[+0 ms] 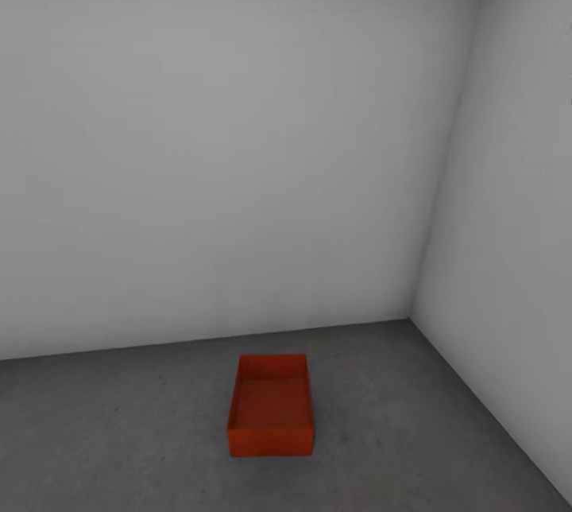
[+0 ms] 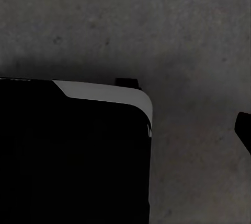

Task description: Move the two storage containers from the living room to the garage. In the garage, place one container on the floor and stack the other container on top of it (either order is fine).

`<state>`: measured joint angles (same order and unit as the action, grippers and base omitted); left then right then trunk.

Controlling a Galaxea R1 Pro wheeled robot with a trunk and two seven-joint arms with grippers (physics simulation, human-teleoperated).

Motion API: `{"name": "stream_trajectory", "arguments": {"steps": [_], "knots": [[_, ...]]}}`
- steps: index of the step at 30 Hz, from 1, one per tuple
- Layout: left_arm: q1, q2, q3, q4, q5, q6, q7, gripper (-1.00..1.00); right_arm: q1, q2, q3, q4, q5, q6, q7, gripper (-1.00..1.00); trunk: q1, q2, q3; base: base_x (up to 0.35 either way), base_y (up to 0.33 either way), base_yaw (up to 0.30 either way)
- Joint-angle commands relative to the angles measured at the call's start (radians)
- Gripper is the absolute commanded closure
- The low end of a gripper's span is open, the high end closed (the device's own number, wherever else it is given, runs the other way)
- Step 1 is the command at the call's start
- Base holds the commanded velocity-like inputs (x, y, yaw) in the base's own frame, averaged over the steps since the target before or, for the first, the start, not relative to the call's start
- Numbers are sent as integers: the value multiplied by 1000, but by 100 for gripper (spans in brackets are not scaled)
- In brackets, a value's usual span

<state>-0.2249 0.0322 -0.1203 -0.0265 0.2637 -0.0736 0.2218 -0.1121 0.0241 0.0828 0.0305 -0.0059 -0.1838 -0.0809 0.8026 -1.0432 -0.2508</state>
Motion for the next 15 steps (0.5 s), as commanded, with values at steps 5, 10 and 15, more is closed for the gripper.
{"name": "stream_trajectory", "arguments": {"steps": [5, 10, 15], "knots": [[-1, 0, -9, 0, 9, -3, 2, -100, -1, 1, 8, 3, 0, -5, -5, -100, 0, -1, 7, 0, 0, 0], [-1, 0, -9, 0, 9, -3, 2, -100, -1, 1, 8, 3, 0, -5, -5, -100, 0, -1, 15, 0, 0, 0], [-1, -1, -10, -6, 8, -4, 2, -100, -1, 1, 8, 3, 0, -5, -4, -100, 0, -1, 23, 0, 0, 0]]}}
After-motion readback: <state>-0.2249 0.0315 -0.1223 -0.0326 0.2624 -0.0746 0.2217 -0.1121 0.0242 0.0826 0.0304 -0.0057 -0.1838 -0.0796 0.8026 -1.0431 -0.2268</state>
